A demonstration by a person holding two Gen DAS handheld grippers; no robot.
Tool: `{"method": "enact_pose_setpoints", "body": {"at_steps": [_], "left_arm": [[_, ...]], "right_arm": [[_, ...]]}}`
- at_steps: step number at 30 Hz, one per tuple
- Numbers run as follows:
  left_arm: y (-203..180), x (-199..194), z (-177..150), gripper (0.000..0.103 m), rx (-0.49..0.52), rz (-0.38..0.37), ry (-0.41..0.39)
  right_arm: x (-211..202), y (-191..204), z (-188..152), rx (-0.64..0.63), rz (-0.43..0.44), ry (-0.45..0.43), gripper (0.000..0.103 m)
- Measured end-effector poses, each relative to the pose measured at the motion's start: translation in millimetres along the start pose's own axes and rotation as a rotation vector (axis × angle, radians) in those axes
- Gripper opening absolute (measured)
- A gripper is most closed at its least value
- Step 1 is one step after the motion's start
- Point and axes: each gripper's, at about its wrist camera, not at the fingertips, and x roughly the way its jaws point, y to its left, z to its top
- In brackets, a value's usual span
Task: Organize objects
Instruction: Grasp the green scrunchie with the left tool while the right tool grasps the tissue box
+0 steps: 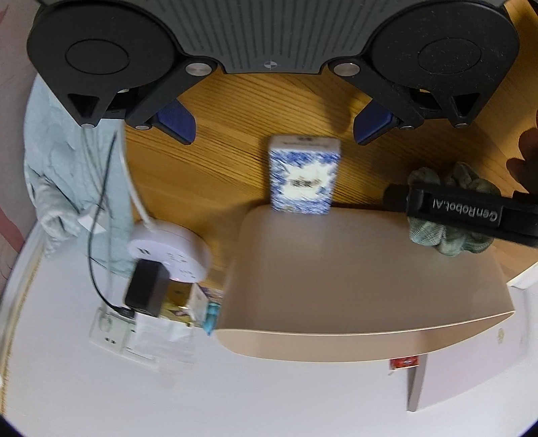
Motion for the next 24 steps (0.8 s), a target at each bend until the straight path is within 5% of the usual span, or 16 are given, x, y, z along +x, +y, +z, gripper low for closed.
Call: {"method": "enact_pose_setpoints", "body": {"at_steps": [6, 12, 16, 24], "left_arm": [[1, -1, -7, 0.088, 0.054, 0.038, -0.019], [6, -8, -7, 0.064, 0.067, 0.069, -0.021], [14, -12, -8, 0.041, 0.057, 0.067, -0.026], [27, -22, -10, 0.025, 0.018, 0.034, -0.031]], "right_arm": [[13, 14, 11, -0.019, 0.013, -0.006, 0.1], [20, 17, 13, 0.012, 0.063, 0.006, 0.073], [16, 21, 13, 0.01, 0.068, 0.006, 0.043], [6, 26, 7, 0.042, 0.041, 0.021, 0.043]]}}
